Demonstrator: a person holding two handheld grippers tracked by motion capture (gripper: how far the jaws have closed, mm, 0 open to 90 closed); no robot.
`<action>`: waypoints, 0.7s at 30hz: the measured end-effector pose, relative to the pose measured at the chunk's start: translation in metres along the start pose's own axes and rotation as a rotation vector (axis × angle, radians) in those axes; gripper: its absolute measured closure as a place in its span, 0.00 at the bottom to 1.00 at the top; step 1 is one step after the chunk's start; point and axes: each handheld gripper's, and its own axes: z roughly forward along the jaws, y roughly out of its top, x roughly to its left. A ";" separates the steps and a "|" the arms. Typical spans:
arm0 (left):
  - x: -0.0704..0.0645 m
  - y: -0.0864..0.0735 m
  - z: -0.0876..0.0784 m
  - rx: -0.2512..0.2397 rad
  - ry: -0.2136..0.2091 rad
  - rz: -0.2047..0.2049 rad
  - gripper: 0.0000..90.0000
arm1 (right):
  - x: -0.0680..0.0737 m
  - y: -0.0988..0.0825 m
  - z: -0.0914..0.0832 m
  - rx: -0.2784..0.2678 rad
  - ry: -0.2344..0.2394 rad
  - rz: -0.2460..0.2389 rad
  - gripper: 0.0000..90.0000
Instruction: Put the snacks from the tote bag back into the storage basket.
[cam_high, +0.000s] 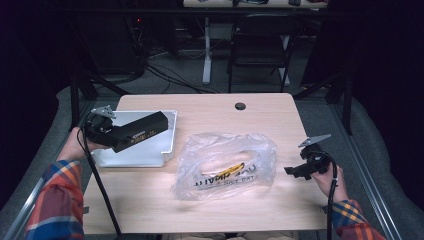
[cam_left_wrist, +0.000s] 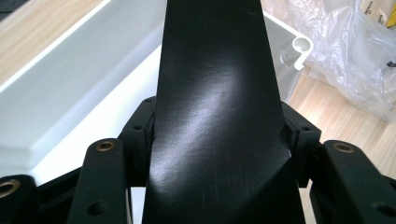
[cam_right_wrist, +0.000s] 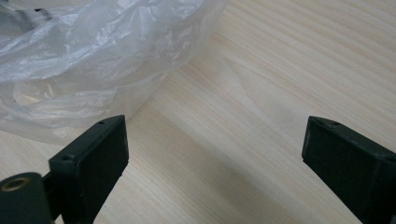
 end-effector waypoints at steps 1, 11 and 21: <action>0.001 -0.002 0.002 -0.002 0.004 -0.006 0.48 | -0.001 0.000 0.000 -0.002 -0.010 -0.001 0.07; 0.009 -0.022 0.012 0.006 0.032 -0.013 0.48 | -0.001 0.000 -0.002 -0.003 -0.015 0.000 0.08; 0.012 -0.030 0.033 0.026 0.013 0.009 0.48 | -0.001 0.001 -0.001 0.004 -0.013 -0.006 0.08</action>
